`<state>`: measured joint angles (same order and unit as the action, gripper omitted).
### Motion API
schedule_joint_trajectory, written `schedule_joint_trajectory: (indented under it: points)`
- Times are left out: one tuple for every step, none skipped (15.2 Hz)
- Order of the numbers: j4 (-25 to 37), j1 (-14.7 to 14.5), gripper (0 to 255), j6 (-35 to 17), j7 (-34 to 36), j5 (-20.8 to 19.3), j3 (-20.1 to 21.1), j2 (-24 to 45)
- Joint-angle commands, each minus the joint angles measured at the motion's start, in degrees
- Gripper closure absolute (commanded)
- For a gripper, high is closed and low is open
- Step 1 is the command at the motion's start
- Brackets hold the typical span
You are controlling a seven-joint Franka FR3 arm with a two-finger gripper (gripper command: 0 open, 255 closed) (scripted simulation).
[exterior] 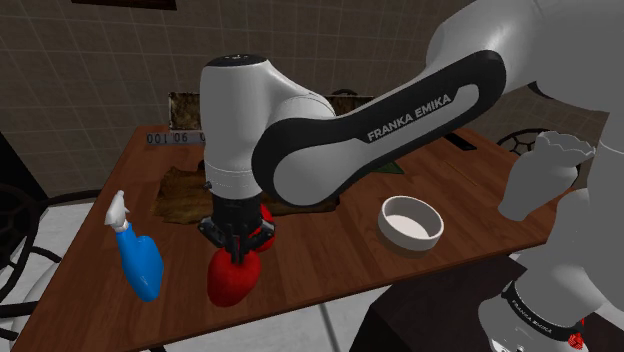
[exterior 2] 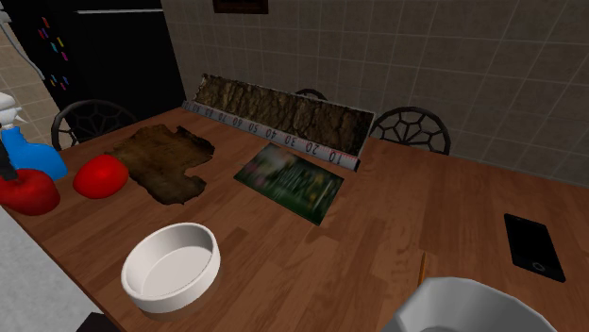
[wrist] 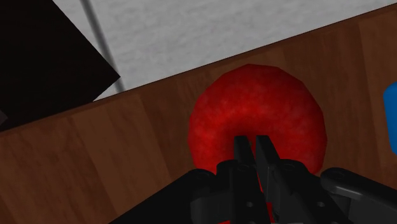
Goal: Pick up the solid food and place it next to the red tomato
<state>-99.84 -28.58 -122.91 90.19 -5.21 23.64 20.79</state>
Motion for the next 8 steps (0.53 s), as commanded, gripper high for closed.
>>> schedule_joint_trajectory:
  points:
    - [0.0, 0.0, 0, 0.0, 0.0, 0.0, 0.0, 0.0]
    - [0.0, 0.0, 0, 0.0, 0.0, 0.0, 0.0, 0.0]
    - [0.0, 0.0, 0, 0.0, 0.0, 0.0, 0.0, 0.0]
    - [0.0, 0.0, 0, 0.0, 0.0, 0.0, 0.0, 0.0]
    - [0.0, 0.0, 0, 0.0, 0.0, 0.0, 0.0, 0.0]
    - [0.0, 0.0, 0, 0.0, 0.0, 0.0, 0.0, 0.0]
    - [0.8, 0.2, 0, 1.6, -0.3, 0.4, 0.2, -0.9]
    - [1.6, 0.4, 0, 3.2, -0.5, 0.8, 0.3, -1.7]
